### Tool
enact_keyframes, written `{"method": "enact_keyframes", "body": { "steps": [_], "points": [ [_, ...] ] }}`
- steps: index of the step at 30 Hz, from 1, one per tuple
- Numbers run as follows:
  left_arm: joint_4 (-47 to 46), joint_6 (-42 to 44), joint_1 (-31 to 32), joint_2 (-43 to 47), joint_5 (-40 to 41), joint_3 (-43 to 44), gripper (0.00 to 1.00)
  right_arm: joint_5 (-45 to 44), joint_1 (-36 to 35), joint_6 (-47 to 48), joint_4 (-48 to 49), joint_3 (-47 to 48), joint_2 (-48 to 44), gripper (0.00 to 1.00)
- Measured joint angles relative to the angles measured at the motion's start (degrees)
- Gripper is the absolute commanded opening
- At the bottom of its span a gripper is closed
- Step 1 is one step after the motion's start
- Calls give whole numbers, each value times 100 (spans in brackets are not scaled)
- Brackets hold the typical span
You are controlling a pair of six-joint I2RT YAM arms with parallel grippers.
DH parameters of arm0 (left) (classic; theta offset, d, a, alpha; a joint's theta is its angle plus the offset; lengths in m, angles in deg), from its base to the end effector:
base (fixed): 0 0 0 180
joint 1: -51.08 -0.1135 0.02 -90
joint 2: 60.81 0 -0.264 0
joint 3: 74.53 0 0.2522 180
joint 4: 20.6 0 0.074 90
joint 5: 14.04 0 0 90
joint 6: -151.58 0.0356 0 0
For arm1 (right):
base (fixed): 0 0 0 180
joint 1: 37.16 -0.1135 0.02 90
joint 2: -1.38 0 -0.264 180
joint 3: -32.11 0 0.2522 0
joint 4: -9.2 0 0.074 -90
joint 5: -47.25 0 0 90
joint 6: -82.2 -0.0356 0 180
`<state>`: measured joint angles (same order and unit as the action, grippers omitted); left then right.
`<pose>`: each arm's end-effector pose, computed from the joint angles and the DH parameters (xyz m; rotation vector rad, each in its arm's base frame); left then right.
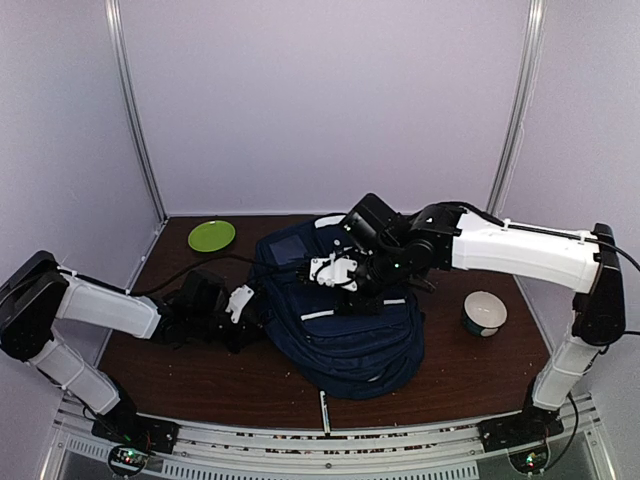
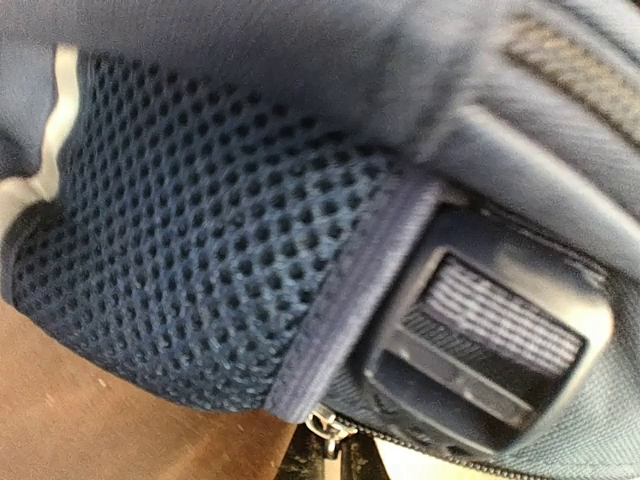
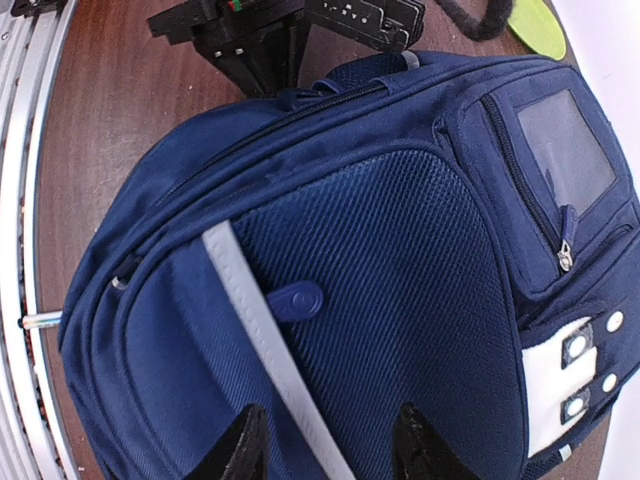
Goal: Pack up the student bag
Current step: Zip the largest pocket of the bag in the student bag.
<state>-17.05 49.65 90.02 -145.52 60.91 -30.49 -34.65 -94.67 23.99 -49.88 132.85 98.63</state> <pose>0.2000 -0.1735 0.1364 0.6989 2.3299 -0.7301 0.1928 0.3121 0.3006 -1.8422 1.7849 0.3538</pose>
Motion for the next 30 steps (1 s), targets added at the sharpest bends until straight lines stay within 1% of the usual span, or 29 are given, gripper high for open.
{"method": "enact_keyframes", "body": {
  "steps": [1, 5, 9, 13, 18, 21, 25, 30],
  "points": [
    [26, -13, 0, -2, -17, 0, 0, 11, 0, -72, 87, 63, 131, 43],
    [76, -518, 142, 109, -76, -138, 0, 109, 0, -354, 356, 114, 710, 43],
    [179, -1012, 472, 566, 22, -411, 0, 232, -2, -662, 450, 118, 920, 43],
    [321, -1504, 892, 922, 212, -575, 0, 378, 9, -1005, 455, 372, 1174, 43],
    [175, -1961, 1543, 1211, 610, -793, 0, 1008, 201, -1425, 433, 809, 1596, 43],
    [-33, -1982, 2052, 1213, 800, -798, 0, 1355, 339, -1580, 415, 942, 1725, 43],
    [-20, -1784, 2597, 1104, 979, -623, 0, 1432, 470, -1742, 667, 1034, 1851, 43],
    [232, -1241, 3154, 481, 990, 308, 0, 1462, 649, -1895, 918, 1191, 2037, 42]
  ]
}}
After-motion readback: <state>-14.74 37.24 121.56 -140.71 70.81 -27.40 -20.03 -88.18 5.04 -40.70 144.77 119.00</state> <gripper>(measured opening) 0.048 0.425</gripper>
